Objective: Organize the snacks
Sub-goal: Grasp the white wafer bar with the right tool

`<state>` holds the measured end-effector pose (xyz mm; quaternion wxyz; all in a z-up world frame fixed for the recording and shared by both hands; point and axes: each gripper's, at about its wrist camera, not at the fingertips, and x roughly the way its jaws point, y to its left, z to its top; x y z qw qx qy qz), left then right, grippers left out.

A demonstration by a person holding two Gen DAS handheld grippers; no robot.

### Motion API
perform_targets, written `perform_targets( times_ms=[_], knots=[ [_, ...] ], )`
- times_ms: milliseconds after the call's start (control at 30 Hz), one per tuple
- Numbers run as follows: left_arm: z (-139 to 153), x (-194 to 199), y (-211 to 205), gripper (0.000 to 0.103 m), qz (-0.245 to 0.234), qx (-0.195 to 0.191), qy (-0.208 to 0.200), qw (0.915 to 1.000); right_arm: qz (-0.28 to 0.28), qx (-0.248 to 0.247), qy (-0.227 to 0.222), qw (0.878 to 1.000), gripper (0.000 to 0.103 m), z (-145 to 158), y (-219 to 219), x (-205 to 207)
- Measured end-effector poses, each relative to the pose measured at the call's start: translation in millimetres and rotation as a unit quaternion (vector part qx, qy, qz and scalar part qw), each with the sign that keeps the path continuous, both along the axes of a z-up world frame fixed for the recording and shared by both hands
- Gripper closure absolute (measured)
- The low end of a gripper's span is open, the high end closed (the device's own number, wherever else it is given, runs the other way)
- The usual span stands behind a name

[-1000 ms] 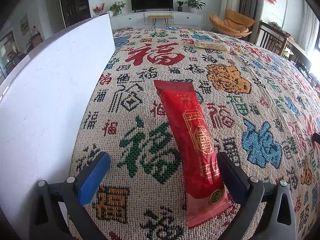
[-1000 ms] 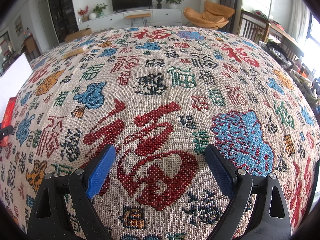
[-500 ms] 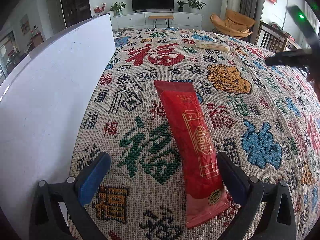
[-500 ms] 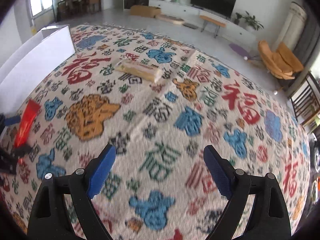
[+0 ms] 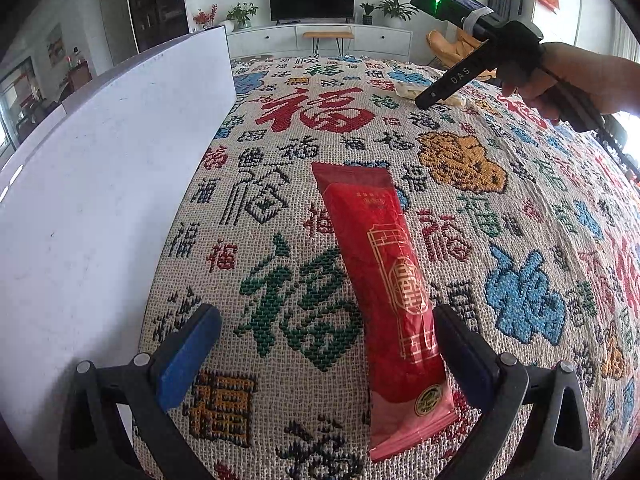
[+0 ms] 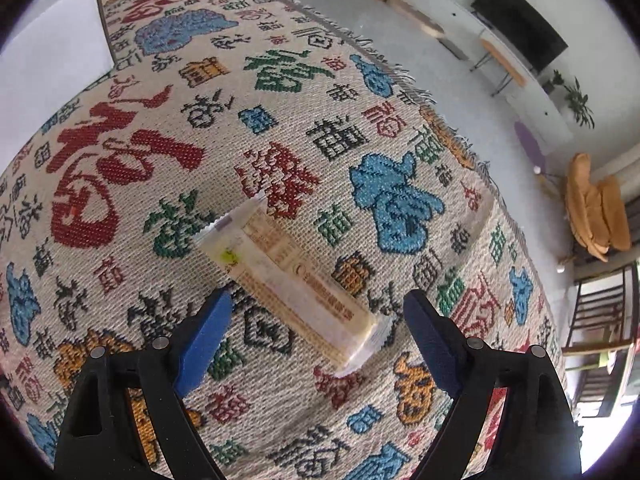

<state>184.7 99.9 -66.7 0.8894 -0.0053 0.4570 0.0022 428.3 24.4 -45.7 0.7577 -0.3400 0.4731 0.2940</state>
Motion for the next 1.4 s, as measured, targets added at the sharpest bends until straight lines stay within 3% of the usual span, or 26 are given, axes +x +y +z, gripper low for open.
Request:
perform_targets(
  times_ms=[33,67,100,133,167,300,500,733,800,867,933,1000,1033,1100,1200,1400],
  knots=[
    [0.0,0.2,-0.2,0.000,0.000,0.000,0.000,1.0000,-0.007,0.013,0.002,1.000,0.016,0.4,-1.2,3.1],
    [0.1,-0.1,0.0,0.000,0.000,0.000,0.000,1.0000,-0.020,0.029,0.015,0.999,0.023,-0.2,-5.1,6.6],
    [0.2,0.1,-0.1,0.000,0.000,0.000,0.000,1.0000,-0.035,0.058,0.043,0.997,0.045,-0.1,-10.8,11.1],
    [0.2,0.1,0.0,0.000,0.000,0.000,0.000,1.0000,-0.062,0.095,0.082,0.990,0.060,-0.2,-19.2,16.8],
    [0.1,0.0,0.0,0.000,0.000,0.000,0.000,1.0000,-0.088,0.116,0.094,0.985,0.073,1.8,-25.0,20.9],
    [0.0,0.0,0.1,0.000,0.000,0.000,0.000,1.0000,-0.162,0.160,0.122,0.966,0.073,4.5,-56.6,9.8],
    [0.1,-0.1,-0.1,0.000,0.000,0.001,0.000,1.0000,-0.233,0.200,0.143,0.941,0.073,7.6,-123.4,-76.1],
    [0.0,0.4,-0.5,0.000,0.000,0.001,0.000,1.0000,-0.266,0.211,0.077,0.937,0.073,9.2,-192.2,-231.0],
    [-0.1,0.4,-0.4,0.000,0.000,0.001,0.000,1.0000,-0.279,0.215,0.052,0.934,0.073,1.4,-199.4,-256.2],
    [-0.2,0.6,-0.5,0.000,0.000,0.001,0.000,1.0000,-0.280,0.222,0.004,0.934,0.072,-0.1,-199.5,-271.5],
    [-0.2,0.5,-0.5,0.000,0.000,0.001,0.000,1.0000,-0.274,0.226,-0.027,0.934,0.060,-3.7,-193.6,-278.8],
    [-0.4,0.4,-0.6,0.000,0.000,0.001,0.000,1.0000,-0.258,0.225,-0.041,0.939,0.034,-5.4,-183.9,-283.1],
    [-0.3,0.6,-0.8,0.000,0.000,0.001,0.000,1.0000,-0.248,0.216,-0.051,0.943,0.030,-8.2,-178.3,-285.7],
    [-0.1,0.5,-1.0,0.000,0.000,0.001,0.000,1.0000,-0.245,0.186,-0.075,0.949,0.024,-7.2,-166.5,-288.1],
    [-0.1,0.5,-0.5,0.000,0.000,0.001,0.000,1.0000,-0.264,0.207,-0.053,0.941,0.019,-11.1,-175.4,-280.6],
    [0.0,0.4,-0.6,0.000,0.000,0.001,0.000,1.0000,-0.268,0.201,-0.058,0.941,0.018,-13.1,-172.4,-279.5]
  ],
)
